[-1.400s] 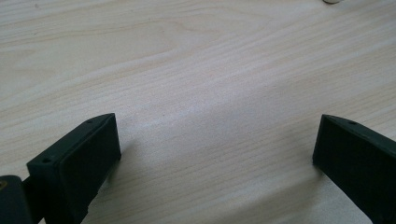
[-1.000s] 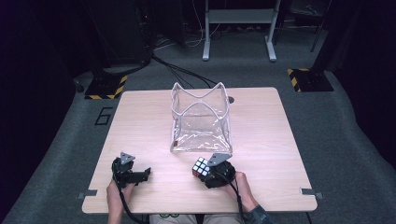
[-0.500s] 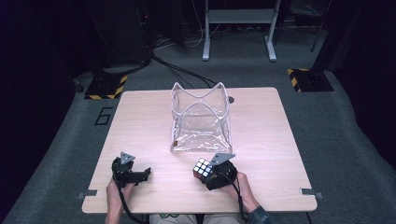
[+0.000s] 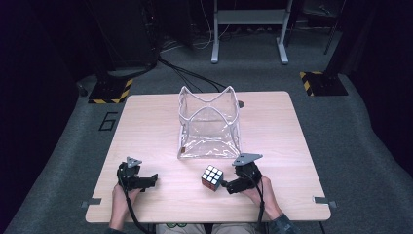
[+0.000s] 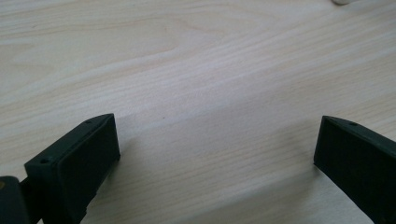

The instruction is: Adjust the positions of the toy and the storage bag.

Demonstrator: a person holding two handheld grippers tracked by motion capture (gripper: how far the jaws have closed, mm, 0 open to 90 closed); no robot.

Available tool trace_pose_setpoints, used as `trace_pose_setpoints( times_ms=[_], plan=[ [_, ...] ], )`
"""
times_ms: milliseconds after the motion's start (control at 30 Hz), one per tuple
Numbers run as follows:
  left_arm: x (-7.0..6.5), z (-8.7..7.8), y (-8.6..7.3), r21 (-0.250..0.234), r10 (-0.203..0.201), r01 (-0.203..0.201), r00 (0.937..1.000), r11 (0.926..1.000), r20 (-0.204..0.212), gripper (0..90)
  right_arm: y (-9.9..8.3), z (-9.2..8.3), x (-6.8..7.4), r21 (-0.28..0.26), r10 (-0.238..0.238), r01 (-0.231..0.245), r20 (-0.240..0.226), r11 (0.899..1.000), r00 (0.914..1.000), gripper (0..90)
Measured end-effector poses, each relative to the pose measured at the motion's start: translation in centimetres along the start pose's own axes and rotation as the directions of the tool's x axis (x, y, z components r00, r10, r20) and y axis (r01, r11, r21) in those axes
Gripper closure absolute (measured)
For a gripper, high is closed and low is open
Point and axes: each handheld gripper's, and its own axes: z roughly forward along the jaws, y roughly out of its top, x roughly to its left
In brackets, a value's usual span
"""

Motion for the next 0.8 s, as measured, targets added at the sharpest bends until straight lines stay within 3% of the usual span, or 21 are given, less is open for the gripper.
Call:
trace_pose_setpoints(
  times_ms=[233,367,800],
  plan=[
    [-0.3,-0.2,1.4,-0.013,0.008,-0.007,0.9987,0.9999,0.05,0.5,-0.1,-1.2,-1.6,0.004,0.033,-0.033,0.033,0.999,0.9989,7.7],
    [-0.3,-0.4,2.2,-0.03,-0.008,0.01,0.9967,0.9995,0.081,2.8,0.1,-1.9,-2.3,-0.002,0.041,-0.041,0.047,0.999,0.998,7.6],
    [-0.7,-1.0,6.6,-0.059,0.013,-0.005,0.9907,0.9983,0.135,3.5,2.8,-4.4,-4.4,-0.02,0.074,-0.073,0.071,0.997,0.9948,8.9]
  ],
)
